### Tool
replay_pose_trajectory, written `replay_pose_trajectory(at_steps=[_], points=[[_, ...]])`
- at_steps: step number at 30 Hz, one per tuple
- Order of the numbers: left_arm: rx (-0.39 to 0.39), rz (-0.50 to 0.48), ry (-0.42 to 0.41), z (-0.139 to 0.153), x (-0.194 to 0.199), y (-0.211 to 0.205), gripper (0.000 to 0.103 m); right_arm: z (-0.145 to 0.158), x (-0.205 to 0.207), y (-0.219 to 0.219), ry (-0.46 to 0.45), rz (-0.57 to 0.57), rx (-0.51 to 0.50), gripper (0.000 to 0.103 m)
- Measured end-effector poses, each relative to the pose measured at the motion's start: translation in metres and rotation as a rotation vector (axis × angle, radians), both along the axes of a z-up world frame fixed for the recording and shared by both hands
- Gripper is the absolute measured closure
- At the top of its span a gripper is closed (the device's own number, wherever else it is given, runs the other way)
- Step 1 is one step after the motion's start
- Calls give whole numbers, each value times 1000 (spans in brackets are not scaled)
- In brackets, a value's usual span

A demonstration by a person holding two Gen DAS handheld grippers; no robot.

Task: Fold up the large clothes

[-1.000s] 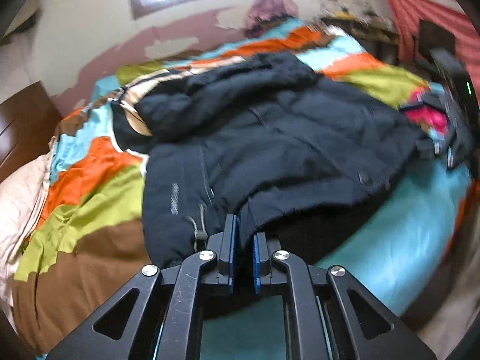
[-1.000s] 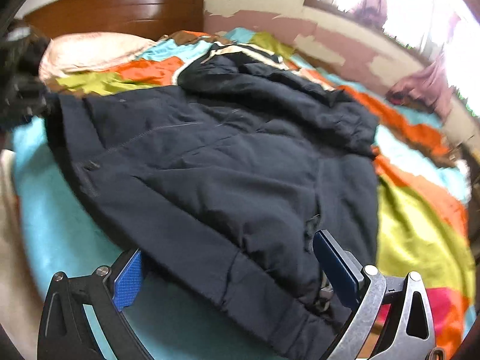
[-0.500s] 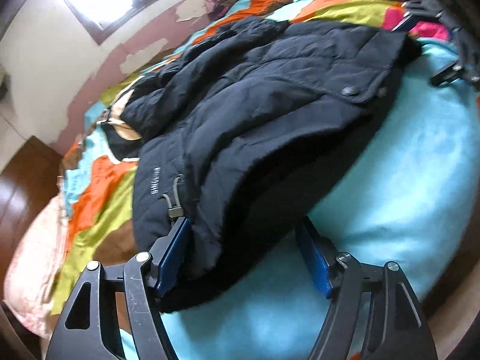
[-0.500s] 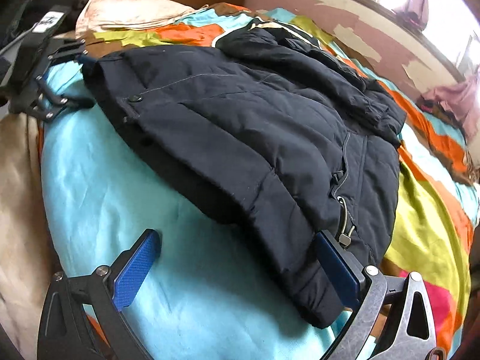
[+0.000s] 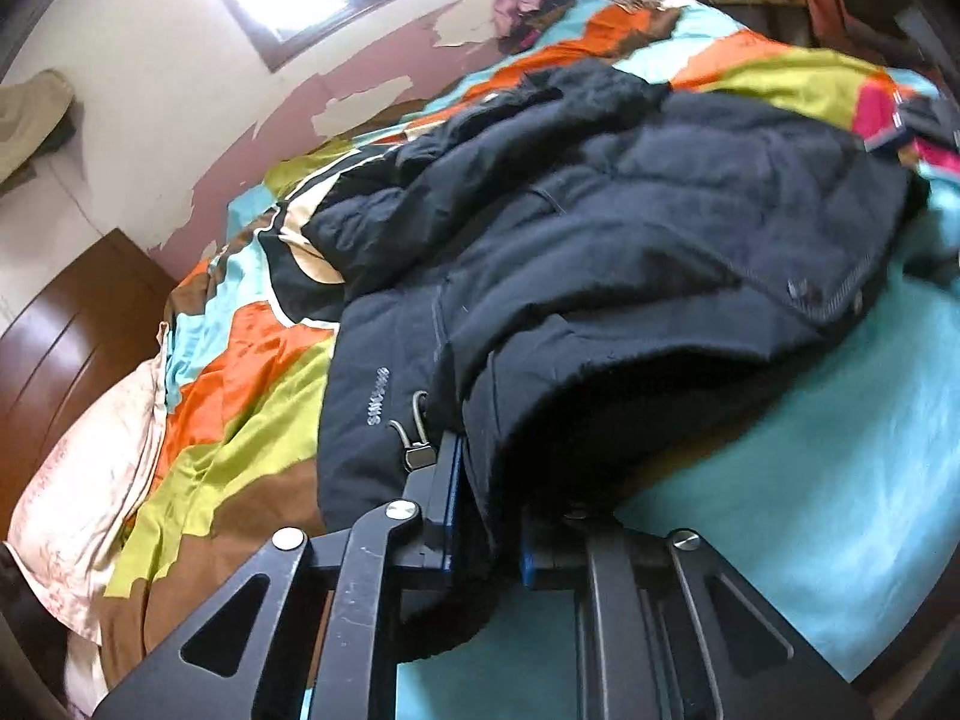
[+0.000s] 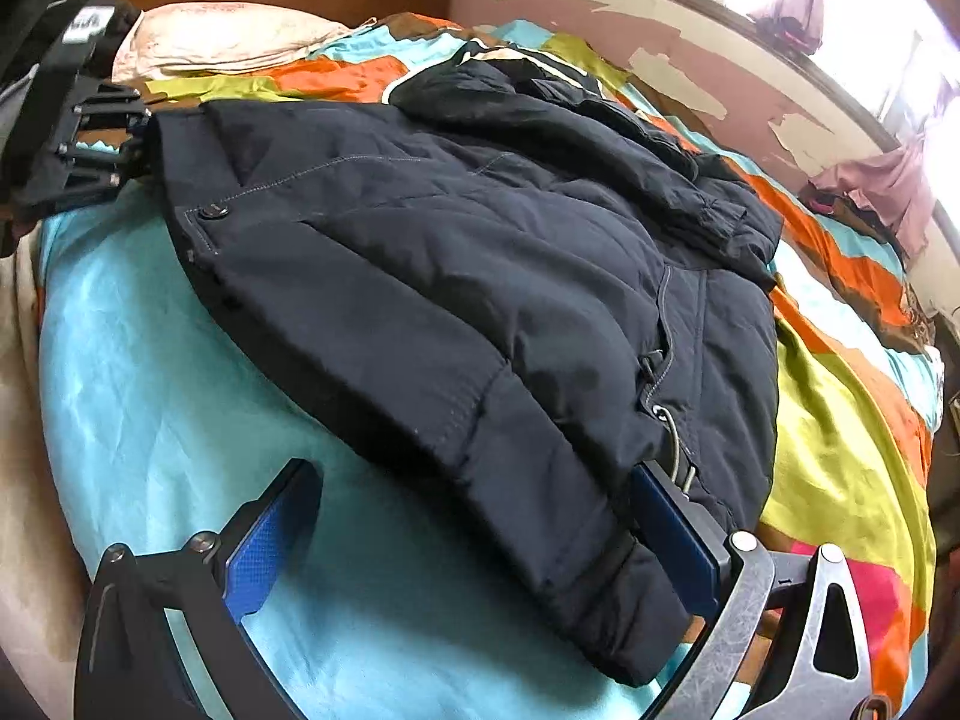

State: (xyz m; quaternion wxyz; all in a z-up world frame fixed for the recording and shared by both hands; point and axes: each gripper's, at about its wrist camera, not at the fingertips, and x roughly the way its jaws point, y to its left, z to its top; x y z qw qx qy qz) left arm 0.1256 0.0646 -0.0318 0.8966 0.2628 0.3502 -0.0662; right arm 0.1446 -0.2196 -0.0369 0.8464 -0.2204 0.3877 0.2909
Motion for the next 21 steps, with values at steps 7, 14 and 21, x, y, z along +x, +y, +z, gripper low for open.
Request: replay_pose_trajectory(at_steps=[7, 14, 21], points=[[-182, 93, 6, 54, 25, 0, 94, -4, -12, 43, -238, -25, -163, 0], [-280, 126, -35, 97, 43, -3, 94, -5, -25, 60, -435, -34, -255, 0], [-275, 129, -26, 97, 38, 1, 95, 11, 2, 19, -483, -279, -185, 3]])
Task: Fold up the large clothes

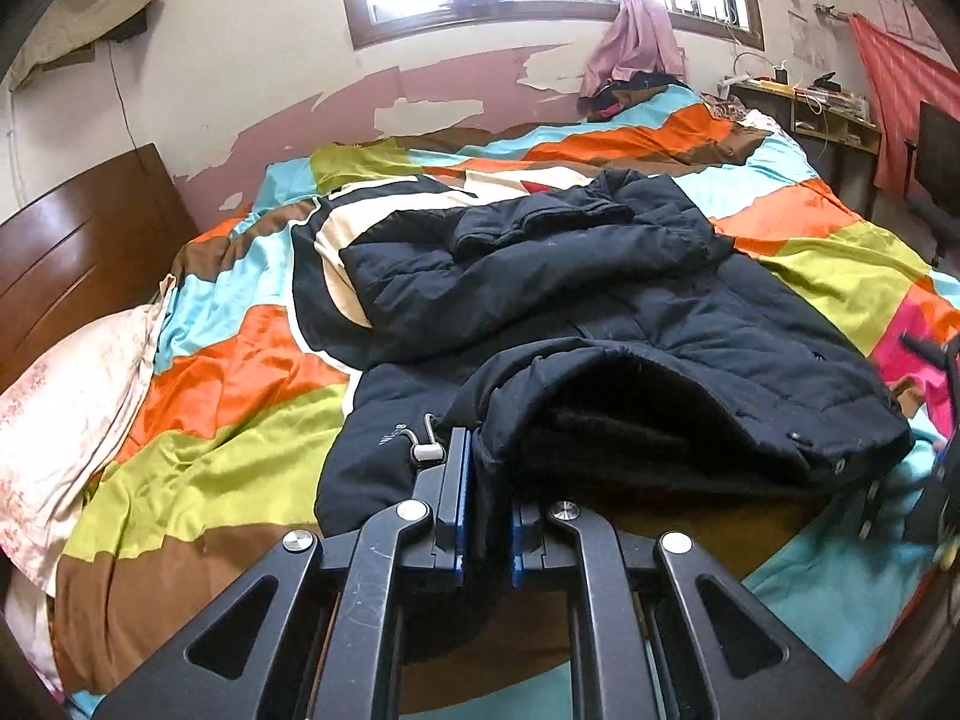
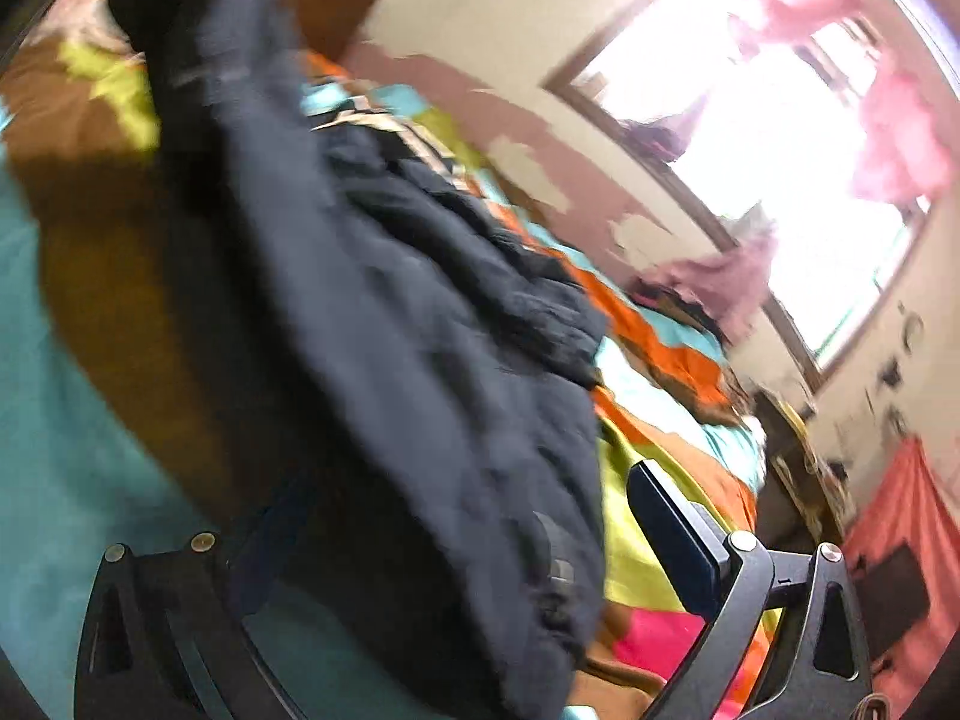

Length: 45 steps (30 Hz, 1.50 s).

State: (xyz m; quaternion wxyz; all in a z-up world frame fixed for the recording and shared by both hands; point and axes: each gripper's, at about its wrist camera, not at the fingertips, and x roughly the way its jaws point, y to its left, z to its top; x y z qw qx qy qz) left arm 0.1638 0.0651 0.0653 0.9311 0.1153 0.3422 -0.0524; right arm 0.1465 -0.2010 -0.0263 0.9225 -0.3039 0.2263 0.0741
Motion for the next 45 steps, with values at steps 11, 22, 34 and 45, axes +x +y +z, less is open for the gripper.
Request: replay_pose_trajectory(at_steps=[11, 22, 34, 45], points=[[-42, 18, 25, -23, -24, 6, 95, 14, -9, -1, -63, 59, 6, 73], [-84, 61, -77, -15, -75, 3, 99, 49, -56, 2, -144, 94, 71, 98], [-190, 14, -52, -10, -195, -2, 99, 83, -164, -24, -126, 138, 98, 98], [-220, 33, -89, 16, -216, -6, 99, 100, -200, -18, -95, 181, 116, 98]])
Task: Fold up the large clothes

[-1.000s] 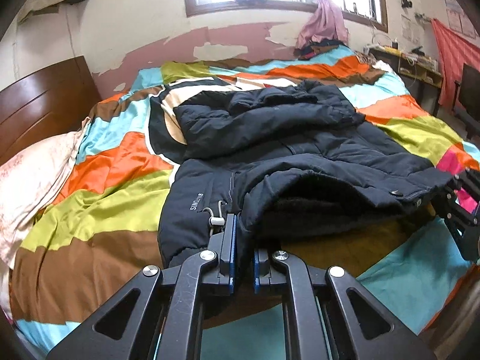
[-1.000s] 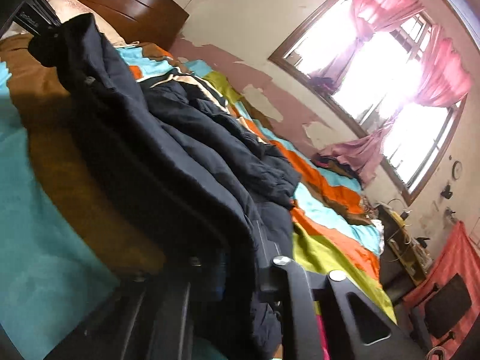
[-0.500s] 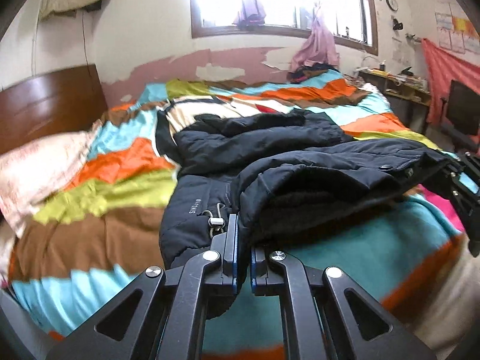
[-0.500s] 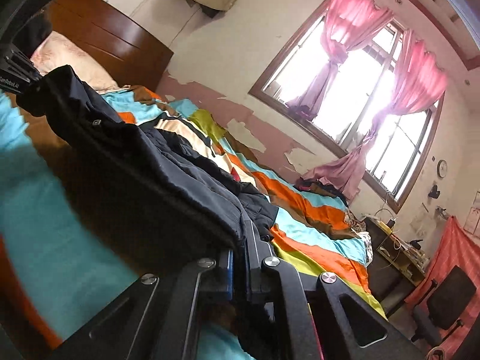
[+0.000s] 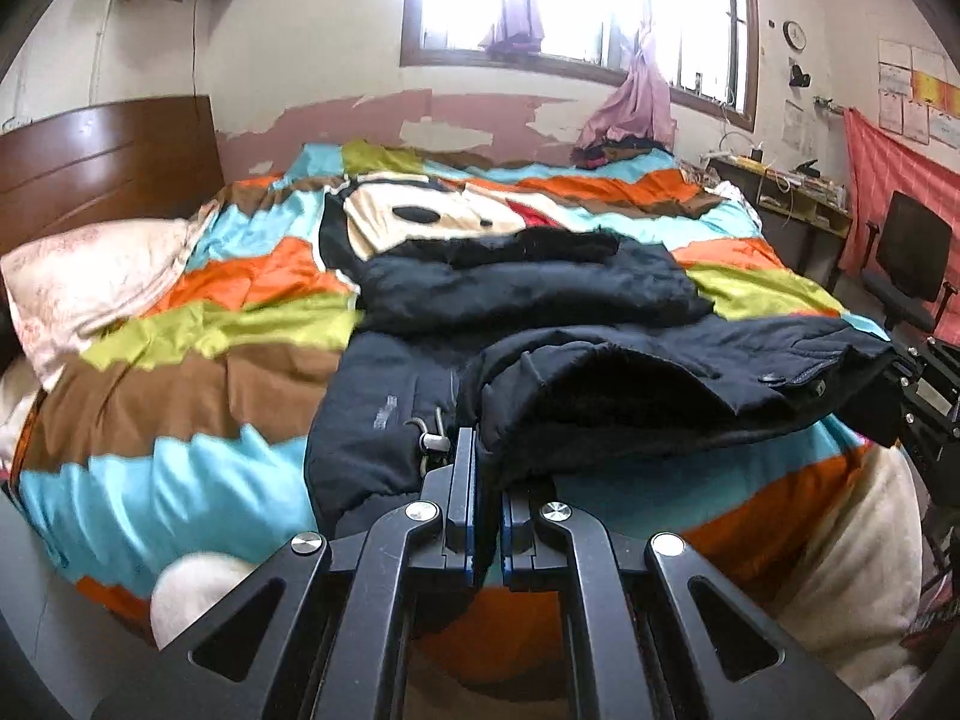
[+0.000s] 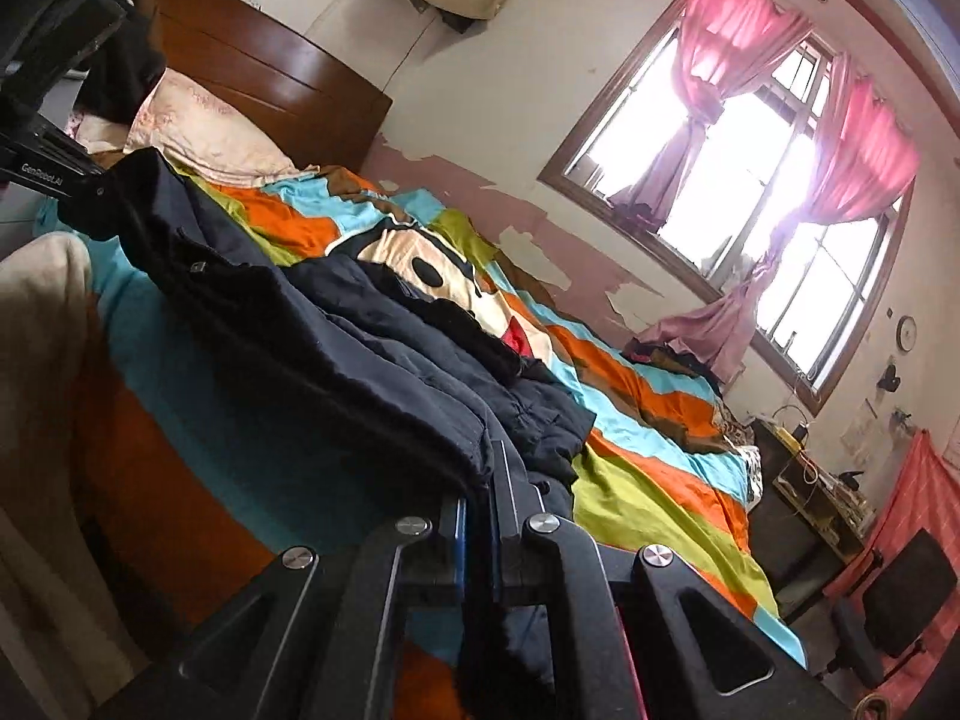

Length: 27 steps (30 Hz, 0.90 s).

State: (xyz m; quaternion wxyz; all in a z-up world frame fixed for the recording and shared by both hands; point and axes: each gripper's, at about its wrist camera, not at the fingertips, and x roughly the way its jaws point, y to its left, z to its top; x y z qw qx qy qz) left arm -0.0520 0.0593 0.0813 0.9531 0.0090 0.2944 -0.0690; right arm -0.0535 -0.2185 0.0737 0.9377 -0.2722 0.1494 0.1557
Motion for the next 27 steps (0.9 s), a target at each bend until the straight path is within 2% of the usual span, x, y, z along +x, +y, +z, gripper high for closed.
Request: replay_pose_trajectory(at_steps=[4, 10, 13, 20, 25, 27], points=[[41, -14, -62, 27, 25, 0, 99, 19, 26, 5, -55, 8, -8, 98], [88, -32, -101, 60, 76, 6, 99, 58, 83, 7, -102, 14, 31, 98], [120, -31, -102, 65, 104, 11, 99, 67, 110, 12, -124, 24, 16, 98], [139, -13, -80, 74, 190, 26, 99, 86, 193, 25, -124, 66, -35, 98], [147, 9, -132, 69, 239, 33, 99, 80, 251, 43, -194, 29, -134, 98], [155, 26, -128, 57, 261, 34, 99, 73, 279, 48, -174, 10, -121, 98]])
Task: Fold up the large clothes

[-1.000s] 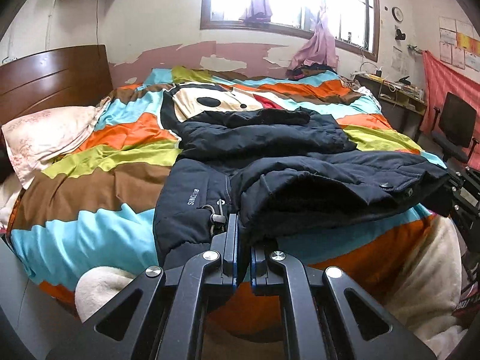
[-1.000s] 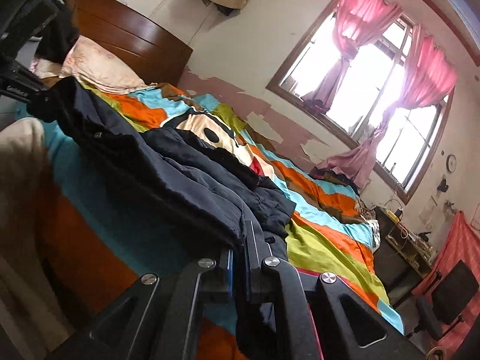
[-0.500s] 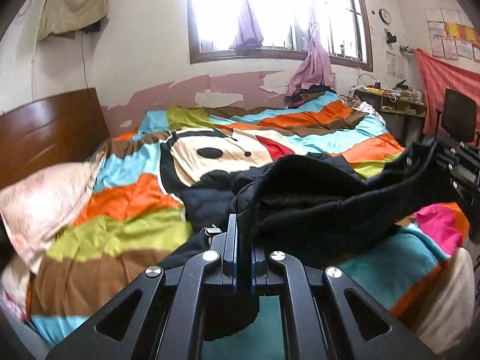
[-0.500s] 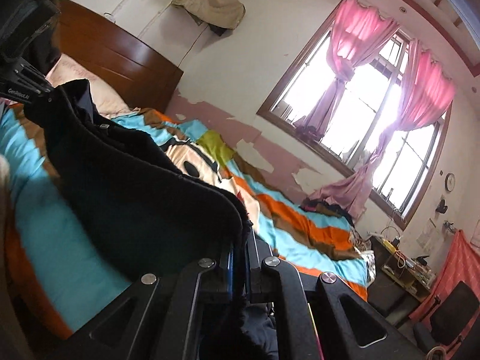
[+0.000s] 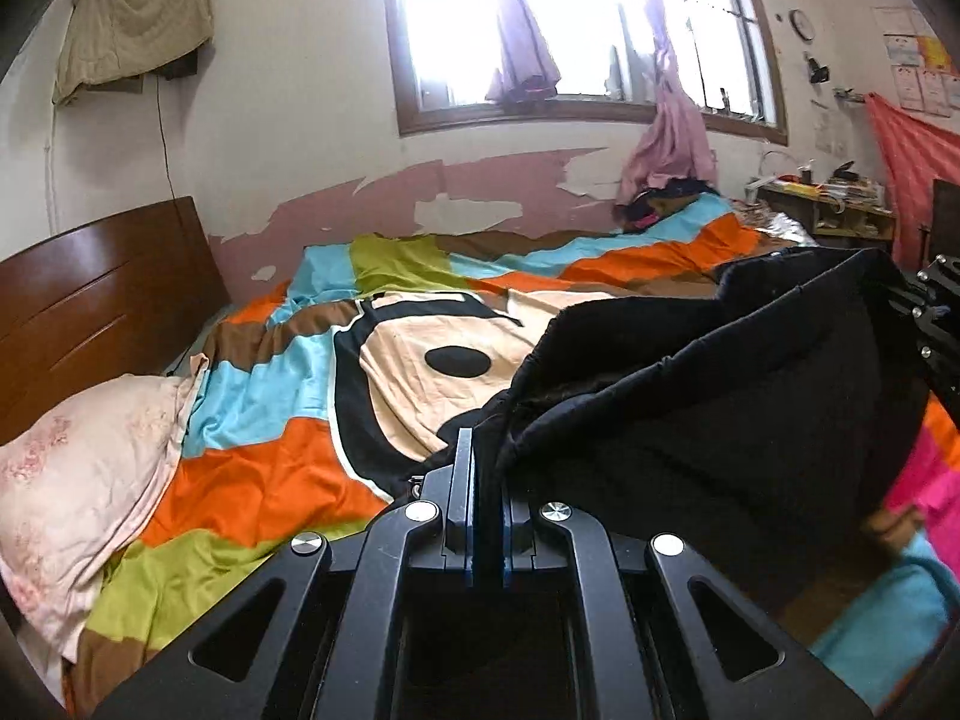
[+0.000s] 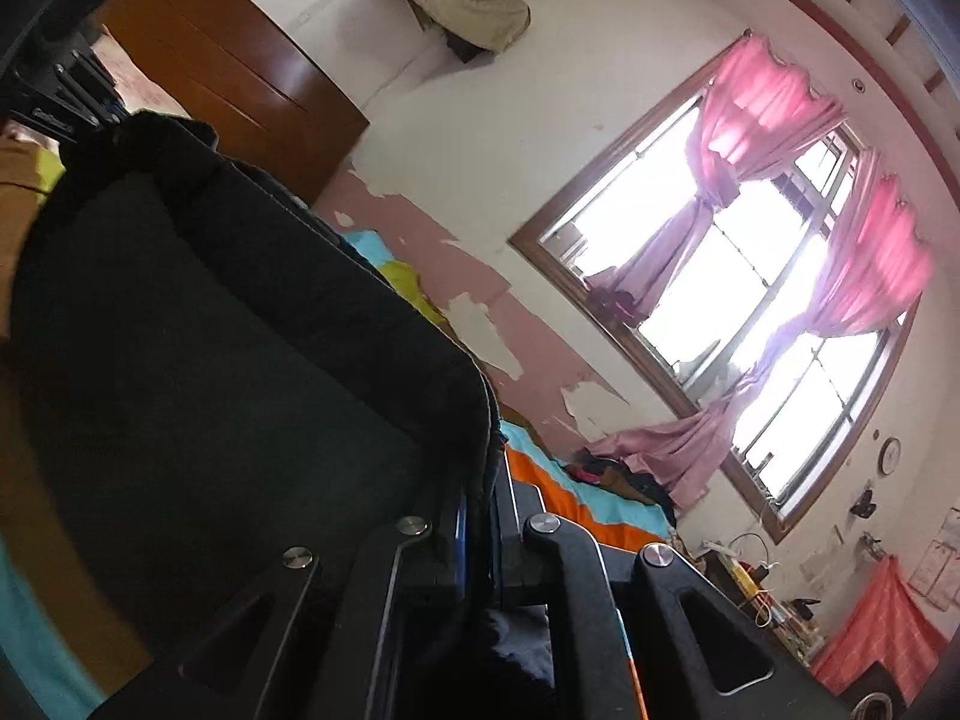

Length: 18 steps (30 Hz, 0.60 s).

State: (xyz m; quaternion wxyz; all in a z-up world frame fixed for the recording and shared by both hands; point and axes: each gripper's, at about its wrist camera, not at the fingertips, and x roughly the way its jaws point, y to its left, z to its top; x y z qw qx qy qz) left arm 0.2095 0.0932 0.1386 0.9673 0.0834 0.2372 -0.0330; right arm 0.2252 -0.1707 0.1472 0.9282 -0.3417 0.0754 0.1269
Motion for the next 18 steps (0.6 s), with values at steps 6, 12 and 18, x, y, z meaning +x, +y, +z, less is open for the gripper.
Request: replay_pose_trajectory(at_steps=[6, 12, 18], points=[[-41, 50, 43, -22, 71, 11, 99, -26, 70, 17, 53, -68, -5, 98], [-43, 91, 111, -44, 132, 11, 99, -55, 126, 27, 123, -115, -27, 97], [-236, 184, 211, -72, 167, 17, 98, -94, 166, 27, 232, -170, -20, 97]])
